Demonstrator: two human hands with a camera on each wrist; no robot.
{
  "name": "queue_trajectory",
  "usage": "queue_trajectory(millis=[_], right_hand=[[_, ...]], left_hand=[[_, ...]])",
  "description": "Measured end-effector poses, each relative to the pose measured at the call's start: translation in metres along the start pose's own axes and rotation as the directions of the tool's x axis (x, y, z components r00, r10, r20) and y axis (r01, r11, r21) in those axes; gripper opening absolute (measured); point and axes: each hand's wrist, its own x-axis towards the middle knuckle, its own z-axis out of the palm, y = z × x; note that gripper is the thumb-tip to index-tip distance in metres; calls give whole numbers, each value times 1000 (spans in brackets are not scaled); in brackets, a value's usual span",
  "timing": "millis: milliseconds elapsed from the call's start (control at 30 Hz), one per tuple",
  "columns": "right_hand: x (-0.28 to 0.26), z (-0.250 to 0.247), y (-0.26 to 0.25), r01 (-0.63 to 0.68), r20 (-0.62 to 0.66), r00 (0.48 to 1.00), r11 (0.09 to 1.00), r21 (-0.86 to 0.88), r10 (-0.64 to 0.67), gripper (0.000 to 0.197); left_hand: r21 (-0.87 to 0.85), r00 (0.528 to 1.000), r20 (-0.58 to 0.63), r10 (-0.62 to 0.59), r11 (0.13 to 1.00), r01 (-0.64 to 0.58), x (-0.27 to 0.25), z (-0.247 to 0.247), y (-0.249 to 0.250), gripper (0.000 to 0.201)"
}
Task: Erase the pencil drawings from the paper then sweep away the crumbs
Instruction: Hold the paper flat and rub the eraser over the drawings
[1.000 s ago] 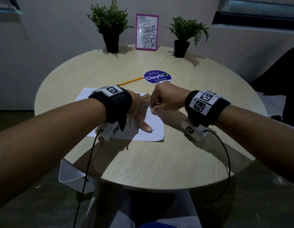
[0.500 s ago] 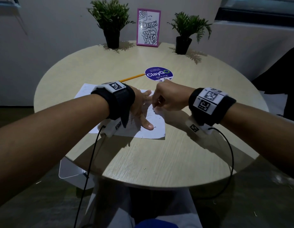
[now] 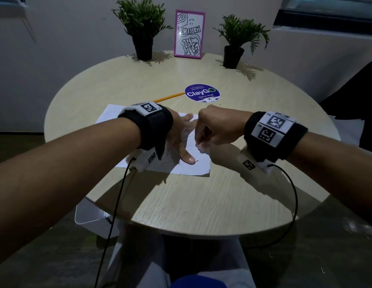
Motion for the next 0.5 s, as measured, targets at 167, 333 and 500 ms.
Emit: queue_trajectory(millis=[167,333,500], right_hand=[[19,0,4,-37,-177,984,997,-61,26,13],[5,2,-2,7,-42,999,999,-46,-9,12],[14,-9,-2,-35,-19,999,995,-93,33,8]], left_hand=[[-40,999,-40,35,999,-36,-11,0,5,92],[10,1000,15,-10,1000,10,-9,-2,4,100],[-49,1000,9,29,998,-28,-9,-2,4,94]])
